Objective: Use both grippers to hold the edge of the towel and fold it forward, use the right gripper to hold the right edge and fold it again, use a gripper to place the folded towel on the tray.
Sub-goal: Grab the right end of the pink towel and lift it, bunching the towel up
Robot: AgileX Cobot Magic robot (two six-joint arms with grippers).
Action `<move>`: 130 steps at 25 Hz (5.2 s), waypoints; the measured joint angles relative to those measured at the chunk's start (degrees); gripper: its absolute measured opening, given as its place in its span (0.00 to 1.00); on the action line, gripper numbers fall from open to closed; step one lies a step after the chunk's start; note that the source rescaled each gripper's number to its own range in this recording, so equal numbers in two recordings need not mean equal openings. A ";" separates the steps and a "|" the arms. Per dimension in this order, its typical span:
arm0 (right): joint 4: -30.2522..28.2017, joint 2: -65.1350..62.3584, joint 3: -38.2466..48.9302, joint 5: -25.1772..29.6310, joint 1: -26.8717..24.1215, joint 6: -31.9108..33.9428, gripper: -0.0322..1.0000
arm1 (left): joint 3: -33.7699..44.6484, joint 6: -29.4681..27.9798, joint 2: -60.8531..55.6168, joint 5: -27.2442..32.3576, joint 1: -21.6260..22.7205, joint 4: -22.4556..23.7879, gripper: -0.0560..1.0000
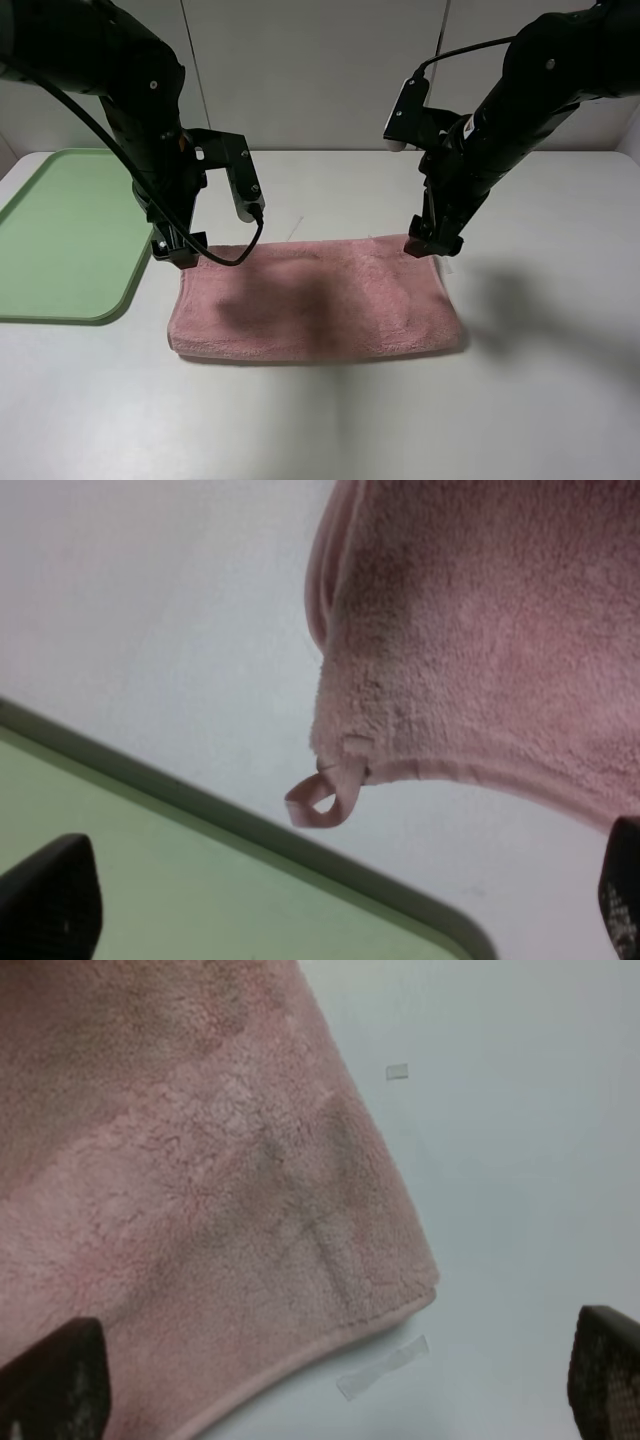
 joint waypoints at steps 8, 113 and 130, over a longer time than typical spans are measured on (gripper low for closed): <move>0.00 0.00 0.00 0.06 0.00 0.49 1.00 | 0.00 -0.05 0.00 -1.97 0.00 0.05 1.00; -1.51 0.05 0.00 -2.59 0.00 4.03 1.00 | 40.22 -27.92 -93.03 16.39 16.87 -18.67 1.00; -1.51 0.05 0.00 -2.94 0.00 5.05 1.00 | 40.22 -18.05 -102.50 16.56 27.51 -26.91 1.00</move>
